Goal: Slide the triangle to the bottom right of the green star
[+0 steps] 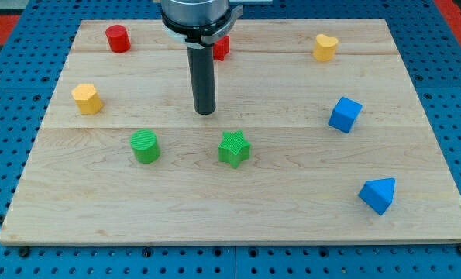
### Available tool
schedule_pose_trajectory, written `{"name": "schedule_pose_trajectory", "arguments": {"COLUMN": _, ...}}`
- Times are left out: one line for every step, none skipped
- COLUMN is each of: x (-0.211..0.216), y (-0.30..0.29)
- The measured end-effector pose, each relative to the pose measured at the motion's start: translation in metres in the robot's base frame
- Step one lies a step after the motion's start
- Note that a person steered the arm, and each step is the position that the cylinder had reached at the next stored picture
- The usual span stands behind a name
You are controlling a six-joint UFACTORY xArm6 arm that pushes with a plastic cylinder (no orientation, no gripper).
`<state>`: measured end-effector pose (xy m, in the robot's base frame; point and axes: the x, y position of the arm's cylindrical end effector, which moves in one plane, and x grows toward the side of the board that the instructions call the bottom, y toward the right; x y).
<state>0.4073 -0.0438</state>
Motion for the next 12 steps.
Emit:
{"name": "schedule_pose_trajectory", "arguments": {"x": -0.003, "y": -0.003}}
{"name": "schedule_pose_trajectory", "arguments": {"x": -0.001, "y": 0.032}}
{"name": "schedule_pose_trajectory", "arguments": {"x": -0.001, "y": 0.071}}
{"name": "schedule_pose_trajectory", "arguments": {"x": -0.003, "y": 0.083}}
{"name": "schedule_pose_trajectory", "arguments": {"x": -0.004, "y": 0.083}}
{"name": "schedule_pose_trajectory", "arguments": {"x": -0.004, "y": 0.082}}
{"name": "schedule_pose_trajectory", "arguments": {"x": 0.002, "y": 0.084}}
{"name": "schedule_pose_trajectory", "arguments": {"x": 0.015, "y": 0.093}}
{"name": "schedule_pose_trajectory", "arguments": {"x": 0.033, "y": 0.107}}
{"name": "schedule_pose_trajectory", "arguments": {"x": 0.07, "y": 0.201}}
{"name": "schedule_pose_trajectory", "arguments": {"x": 0.098, "y": 0.295}}
{"name": "schedule_pose_trajectory", "arguments": {"x": 0.128, "y": 0.342}}
